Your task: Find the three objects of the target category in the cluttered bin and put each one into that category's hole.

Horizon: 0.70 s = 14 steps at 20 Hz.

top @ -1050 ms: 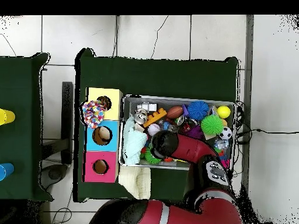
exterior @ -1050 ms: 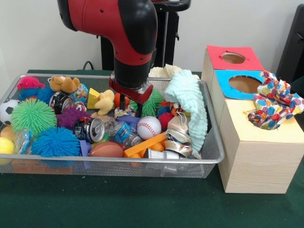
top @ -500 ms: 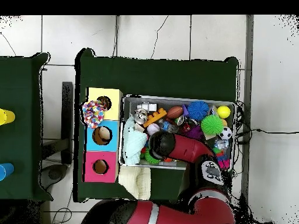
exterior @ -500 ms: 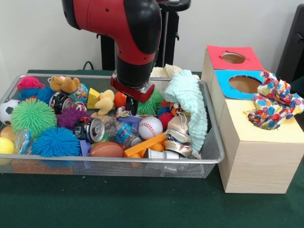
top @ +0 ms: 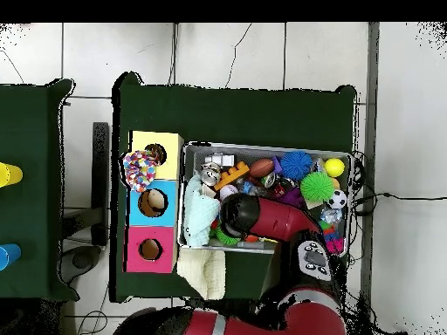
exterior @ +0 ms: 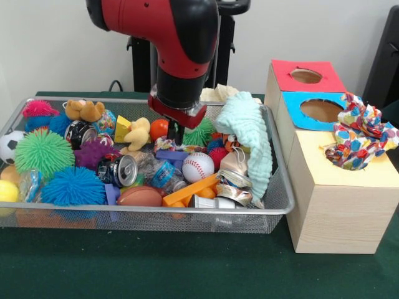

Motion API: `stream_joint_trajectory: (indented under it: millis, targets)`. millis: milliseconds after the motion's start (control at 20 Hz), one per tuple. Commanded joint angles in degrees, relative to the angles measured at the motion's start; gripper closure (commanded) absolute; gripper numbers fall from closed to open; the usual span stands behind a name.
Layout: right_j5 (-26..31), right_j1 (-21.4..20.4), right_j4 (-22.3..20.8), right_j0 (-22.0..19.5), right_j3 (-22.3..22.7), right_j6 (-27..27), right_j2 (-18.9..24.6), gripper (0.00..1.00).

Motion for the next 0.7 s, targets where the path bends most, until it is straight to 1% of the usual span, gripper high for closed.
stream_joint_trajectory:
  millis: [50,150,350,500,700]
  targets:
    - [15.09,-10.70,3.28,-0.16,2.45,5.15,2.41,1.00]
    - [17.47,-12.69,3.86,-0.47,3.19,5.07,2.94,1.00]
    - [21.92,-14.49,3.97,0.12,2.07,5.55,2.35,1.00]
    - [24.47,-14.62,3.98,0.23,0.60,6.00,2.32,1.00]
    - [23.96,-13.19,3.99,-0.17,-0.80,6.50,2.95,1.00]
